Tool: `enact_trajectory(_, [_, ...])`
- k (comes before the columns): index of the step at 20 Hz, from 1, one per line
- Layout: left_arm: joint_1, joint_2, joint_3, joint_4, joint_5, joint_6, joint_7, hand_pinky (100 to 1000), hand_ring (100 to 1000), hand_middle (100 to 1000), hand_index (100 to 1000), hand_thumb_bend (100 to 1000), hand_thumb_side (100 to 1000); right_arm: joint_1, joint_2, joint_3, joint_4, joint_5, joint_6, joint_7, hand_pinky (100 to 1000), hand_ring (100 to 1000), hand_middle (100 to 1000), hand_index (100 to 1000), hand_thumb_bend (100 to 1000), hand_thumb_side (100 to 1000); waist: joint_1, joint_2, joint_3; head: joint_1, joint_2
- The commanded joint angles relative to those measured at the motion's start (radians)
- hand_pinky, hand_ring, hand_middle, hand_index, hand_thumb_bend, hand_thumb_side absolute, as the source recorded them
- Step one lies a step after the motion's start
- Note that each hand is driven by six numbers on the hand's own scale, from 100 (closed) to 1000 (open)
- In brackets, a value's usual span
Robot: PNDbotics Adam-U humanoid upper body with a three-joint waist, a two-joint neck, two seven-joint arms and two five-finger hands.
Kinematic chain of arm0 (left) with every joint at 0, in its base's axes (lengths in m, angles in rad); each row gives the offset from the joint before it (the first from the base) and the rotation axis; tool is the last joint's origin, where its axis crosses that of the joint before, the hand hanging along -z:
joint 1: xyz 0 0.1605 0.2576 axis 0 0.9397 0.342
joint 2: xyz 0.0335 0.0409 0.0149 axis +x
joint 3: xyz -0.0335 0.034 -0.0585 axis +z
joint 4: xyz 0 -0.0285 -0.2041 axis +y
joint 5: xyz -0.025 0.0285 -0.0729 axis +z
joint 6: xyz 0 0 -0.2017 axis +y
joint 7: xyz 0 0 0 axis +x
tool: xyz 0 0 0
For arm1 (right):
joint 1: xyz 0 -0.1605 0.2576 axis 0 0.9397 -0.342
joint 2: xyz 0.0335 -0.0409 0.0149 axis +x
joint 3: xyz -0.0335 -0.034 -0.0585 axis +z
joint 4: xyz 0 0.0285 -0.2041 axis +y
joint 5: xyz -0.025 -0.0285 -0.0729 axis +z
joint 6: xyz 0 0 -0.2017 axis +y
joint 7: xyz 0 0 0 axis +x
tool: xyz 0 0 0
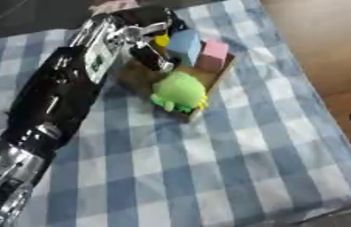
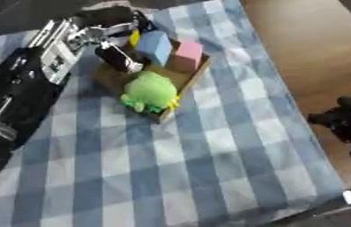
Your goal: Pick up objects on the table and place them in the box.
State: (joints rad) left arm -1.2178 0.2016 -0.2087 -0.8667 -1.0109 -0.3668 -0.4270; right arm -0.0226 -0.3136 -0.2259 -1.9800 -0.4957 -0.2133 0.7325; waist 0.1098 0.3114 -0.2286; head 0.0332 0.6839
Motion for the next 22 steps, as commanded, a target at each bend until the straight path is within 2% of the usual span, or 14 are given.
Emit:
enact_trajectory(1, [-0.029,0.01,0.007,0.002,-0.047,0.006,0.017,887,792,680,828,154,193,-0.007,-0.023,-0.001,-0.02,-0.002,0.006,-0.001,921,803,728,900,100,525,-0.005,-0.015,-0.003,0.003,-0.014])
enact_trajectory(4, [-0.027,0.003,0.007,0.011,-0.09,-0.002,0.019,909,845,753,899,232,192,-0.011,-0.022,-0.001,-0.02,0.0,0.01,-0.001,922,803,728,900,100,526,-0.002,-0.013,-0.005,0.003,-0.016])
enact_trajectory(7, [-0.024,-0.005,0.012,0.019,-0.131,-0.013,0.028,943,901,820,970,293,288,-0.011,-0.02,-0.001,-0.02,0.001,0.011,-0.001,922,803,728,900,100,525,-0.002,-0.011,-0.008,0.004,-0.017])
enact_trajectory(10, [-0.022,-0.01,0.017,0.027,-0.173,-0.021,0.042,958,930,852,986,353,369,-0.012,-0.019,-0.001,-0.02,0.003,0.011,0.0,922,803,728,900,100,526,-0.001,-0.01,-0.009,0.005,-0.018])
enact_trajectory(14, [-0.017,-0.018,0.027,0.043,-0.22,-0.034,0.062,958,943,867,1000,386,478,-0.013,-0.017,-0.001,-0.02,0.004,0.012,0.0,922,803,728,900,100,525,0.0,-0.009,-0.01,0.004,-0.019])
enact_trajectory(17, [-0.015,-0.021,0.037,0.046,-0.221,-0.043,0.074,956,944,870,1000,370,488,-0.012,-0.016,-0.002,-0.02,0.006,0.013,-0.001,922,803,728,900,100,525,0.0,-0.009,-0.01,0.002,-0.017])
enact_trajectory(19, [-0.017,-0.02,0.037,0.043,-0.219,-0.046,0.075,958,950,876,1000,399,489,-0.011,-0.016,-0.002,-0.02,0.006,0.013,-0.001,922,803,728,900,100,523,-0.001,-0.01,-0.009,0.001,-0.015])
enact_trajectory(22, [-0.016,-0.018,0.038,0.037,-0.217,-0.047,0.076,954,947,872,1000,357,460,-0.01,-0.017,-0.001,-0.02,0.004,0.012,-0.001,922,803,728,900,100,521,-0.002,-0.012,-0.007,-0.001,-0.014])
